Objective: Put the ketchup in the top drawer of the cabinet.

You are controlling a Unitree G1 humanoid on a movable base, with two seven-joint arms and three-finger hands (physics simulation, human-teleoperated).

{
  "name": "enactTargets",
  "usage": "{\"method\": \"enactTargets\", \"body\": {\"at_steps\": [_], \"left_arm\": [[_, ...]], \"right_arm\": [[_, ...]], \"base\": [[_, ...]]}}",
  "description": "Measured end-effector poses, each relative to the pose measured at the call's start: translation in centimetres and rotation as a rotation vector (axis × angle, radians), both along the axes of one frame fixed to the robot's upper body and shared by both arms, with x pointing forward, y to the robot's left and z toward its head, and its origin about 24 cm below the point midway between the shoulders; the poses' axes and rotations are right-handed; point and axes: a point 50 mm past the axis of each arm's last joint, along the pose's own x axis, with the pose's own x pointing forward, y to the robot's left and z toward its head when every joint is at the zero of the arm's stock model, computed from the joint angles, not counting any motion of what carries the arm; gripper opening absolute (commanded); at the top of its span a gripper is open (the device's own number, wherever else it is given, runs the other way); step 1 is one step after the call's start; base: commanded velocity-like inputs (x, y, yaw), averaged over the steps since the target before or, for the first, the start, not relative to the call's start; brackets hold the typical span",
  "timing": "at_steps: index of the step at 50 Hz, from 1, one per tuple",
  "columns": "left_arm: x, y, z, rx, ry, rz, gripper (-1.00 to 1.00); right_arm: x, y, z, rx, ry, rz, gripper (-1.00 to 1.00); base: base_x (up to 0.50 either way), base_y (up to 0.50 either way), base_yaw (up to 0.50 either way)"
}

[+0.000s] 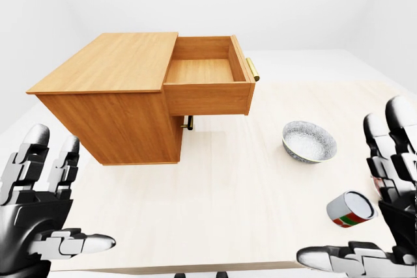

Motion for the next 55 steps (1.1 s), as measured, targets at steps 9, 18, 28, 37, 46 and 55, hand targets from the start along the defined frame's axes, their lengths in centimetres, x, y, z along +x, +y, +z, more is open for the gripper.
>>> {"method": "enactTargets", "body": {"at_steps": [9,18,28,37,46,55], "left_arm": [[0.4,-0.2,-0.4,0.001,0.02,0.001,1.0],[0.6,-0.3,-0.6,0.0,0.035,0.001,1.0],[0.6,-0.4,-0.8,-0.001,0.045,-0.001,1.0],[0.7,-0.4,-0.9,-0.001,0.052,-0.002,1.0],[0.8,-0.5,-1.0,0.0,0.056,-0.002,1.0],[0.9,-0.6,-1.2,0.002,0.067,-0.004,1.0]], "right_arm": [[-0.9,-5.7,2.1,-0.419,0.184,-0.191,1.0],[-2.6,-10.7,4.0,-0.525,0.209,-0.618,1.0],[-4.2,-13.8,4.2,-0.5,0.257,-0.843,1.0],[-4.9,-15.4,3.6,-0.453,0.305,-0.916,1.0],[-4.6,-16.4,2.6,-0.417,0.358,-0.924,1.0],[-2.7,-16.9,0.9,-0.396,0.433,-0.873,1.0]], "base": [[0.0,0.0,0.0],[0.0,0.0,0.0],[0.0,0.0,0.0],[0.0,0.0,0.0],[0.0,0.0,0.0],[0.0,0.0,0.0]]}}
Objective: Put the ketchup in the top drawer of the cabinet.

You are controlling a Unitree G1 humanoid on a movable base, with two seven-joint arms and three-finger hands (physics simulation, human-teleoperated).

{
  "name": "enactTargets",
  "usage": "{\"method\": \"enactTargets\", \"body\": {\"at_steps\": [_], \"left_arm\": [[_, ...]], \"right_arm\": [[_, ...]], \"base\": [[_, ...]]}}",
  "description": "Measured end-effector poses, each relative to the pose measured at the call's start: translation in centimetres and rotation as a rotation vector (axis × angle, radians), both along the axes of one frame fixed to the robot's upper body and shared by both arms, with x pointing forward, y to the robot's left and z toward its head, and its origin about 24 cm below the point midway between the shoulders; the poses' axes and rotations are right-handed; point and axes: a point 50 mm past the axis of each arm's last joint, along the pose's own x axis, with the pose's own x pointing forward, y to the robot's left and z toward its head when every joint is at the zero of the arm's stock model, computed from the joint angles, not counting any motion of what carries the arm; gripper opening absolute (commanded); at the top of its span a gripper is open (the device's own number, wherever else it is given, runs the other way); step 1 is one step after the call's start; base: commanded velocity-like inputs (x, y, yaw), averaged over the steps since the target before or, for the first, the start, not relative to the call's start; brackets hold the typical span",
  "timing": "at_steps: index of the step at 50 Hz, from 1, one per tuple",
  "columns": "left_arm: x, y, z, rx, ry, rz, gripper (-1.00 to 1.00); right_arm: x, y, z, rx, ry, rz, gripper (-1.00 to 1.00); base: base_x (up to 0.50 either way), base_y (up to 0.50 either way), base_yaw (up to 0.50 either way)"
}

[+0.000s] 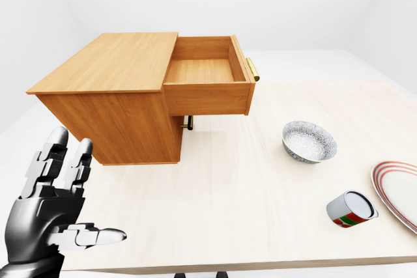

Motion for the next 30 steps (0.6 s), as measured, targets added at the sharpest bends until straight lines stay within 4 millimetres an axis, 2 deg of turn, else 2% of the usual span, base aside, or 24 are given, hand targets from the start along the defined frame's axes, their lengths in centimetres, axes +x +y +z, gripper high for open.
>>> {"method": "enactTargets", "body": {"at_steps": [17,30], "left_arm": [[0.1,-0.1,-0.1,0.002,0.007,-0.001,1.0],[0.1,-0.1,-0.2,0.003,0.009,-0.001,1.0]], "right_arm": [[3.7,0.3,-2.2,0.051,0.101,0.082,1.0],[5.2,0.3,-4.4,0.127,0.168,0.119,1.0]], "base": [[0.0,0.0,0.0],[0.0,0.0,0.0]]}}
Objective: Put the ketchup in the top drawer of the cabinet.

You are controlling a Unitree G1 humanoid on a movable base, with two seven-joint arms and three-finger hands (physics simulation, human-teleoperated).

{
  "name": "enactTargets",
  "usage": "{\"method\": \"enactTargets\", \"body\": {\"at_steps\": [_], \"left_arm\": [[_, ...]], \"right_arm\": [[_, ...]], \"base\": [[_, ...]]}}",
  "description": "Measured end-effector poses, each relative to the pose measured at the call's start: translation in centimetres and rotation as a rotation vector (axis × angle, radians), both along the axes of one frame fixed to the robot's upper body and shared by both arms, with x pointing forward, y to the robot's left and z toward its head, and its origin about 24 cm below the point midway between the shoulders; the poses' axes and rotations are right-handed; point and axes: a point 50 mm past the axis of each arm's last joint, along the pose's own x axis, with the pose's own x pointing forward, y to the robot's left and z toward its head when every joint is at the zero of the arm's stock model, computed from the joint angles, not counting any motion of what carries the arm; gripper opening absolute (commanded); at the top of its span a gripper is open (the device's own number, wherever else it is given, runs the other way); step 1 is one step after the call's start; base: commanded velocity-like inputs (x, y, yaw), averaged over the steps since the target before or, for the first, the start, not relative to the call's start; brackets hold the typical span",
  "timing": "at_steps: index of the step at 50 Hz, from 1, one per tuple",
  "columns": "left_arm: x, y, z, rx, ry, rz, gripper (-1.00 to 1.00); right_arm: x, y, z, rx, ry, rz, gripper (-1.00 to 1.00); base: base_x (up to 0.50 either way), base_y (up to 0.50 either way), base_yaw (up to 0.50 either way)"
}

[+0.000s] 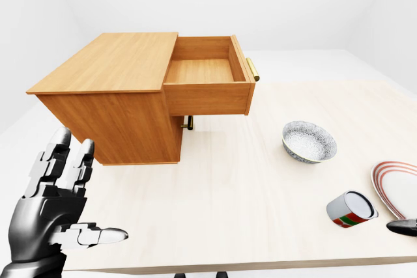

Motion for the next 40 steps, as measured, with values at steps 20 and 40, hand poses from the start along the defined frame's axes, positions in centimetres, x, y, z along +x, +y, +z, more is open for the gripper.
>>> {"method": "enactTargets", "body": {"at_steps": [20,40], "left_arm": [[0.0,0.0,0.0,0.001,0.0,0.001,1.0],[0.1,-0.2,-0.2,0.006,0.003,-0.001,1.0]], "right_arm": [[2.3,0.4,-2.5,0.062,0.103,0.06,1.0],[2.6,0.1,-5.3,0.143,0.195,0.058,1.0]], "base": [[0.0,0.0,0.0],[0.0,0.0,0.0]]}}
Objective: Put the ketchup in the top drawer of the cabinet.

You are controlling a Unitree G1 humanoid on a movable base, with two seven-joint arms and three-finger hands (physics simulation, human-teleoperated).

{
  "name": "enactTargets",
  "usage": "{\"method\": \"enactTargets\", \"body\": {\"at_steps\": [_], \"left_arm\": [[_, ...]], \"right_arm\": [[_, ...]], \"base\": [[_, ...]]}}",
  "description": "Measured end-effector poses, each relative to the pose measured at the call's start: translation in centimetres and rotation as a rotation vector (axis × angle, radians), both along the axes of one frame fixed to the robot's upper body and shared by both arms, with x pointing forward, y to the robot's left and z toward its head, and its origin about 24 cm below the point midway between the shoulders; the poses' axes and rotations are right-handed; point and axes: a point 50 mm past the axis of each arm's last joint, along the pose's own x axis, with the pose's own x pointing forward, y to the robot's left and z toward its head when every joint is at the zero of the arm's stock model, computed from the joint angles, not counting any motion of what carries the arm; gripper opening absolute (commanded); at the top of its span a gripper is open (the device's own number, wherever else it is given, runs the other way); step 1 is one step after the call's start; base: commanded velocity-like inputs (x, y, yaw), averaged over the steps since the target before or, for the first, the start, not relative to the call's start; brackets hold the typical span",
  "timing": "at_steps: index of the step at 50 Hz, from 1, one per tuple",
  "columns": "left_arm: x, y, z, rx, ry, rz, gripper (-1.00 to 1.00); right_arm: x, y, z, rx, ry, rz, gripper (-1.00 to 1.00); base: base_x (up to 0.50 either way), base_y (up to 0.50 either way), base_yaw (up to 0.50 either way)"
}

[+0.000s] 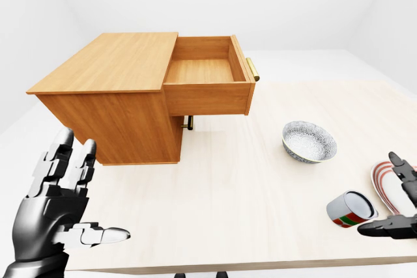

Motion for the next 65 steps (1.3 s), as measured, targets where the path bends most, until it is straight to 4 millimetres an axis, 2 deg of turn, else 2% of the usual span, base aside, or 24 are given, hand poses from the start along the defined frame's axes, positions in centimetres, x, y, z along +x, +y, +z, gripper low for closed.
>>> {"method": "enactTargets", "body": {"at_steps": [27,65], "left_arm": [[0.1,-0.1,-0.2,0.004,0.003,-0.001,1.0],[0.2,-0.2,-0.2,0.003,0.005,0.002,1.0]], "right_arm": [[-0.2,-0.2,-3.2,0.078,0.118,-0.013,1.0],[0.3,-0.1,-5.7,0.171,0.188,0.007,1.0]], "base": [[0.0,0.0,0.0],[0.0,0.0,0.0]]}}
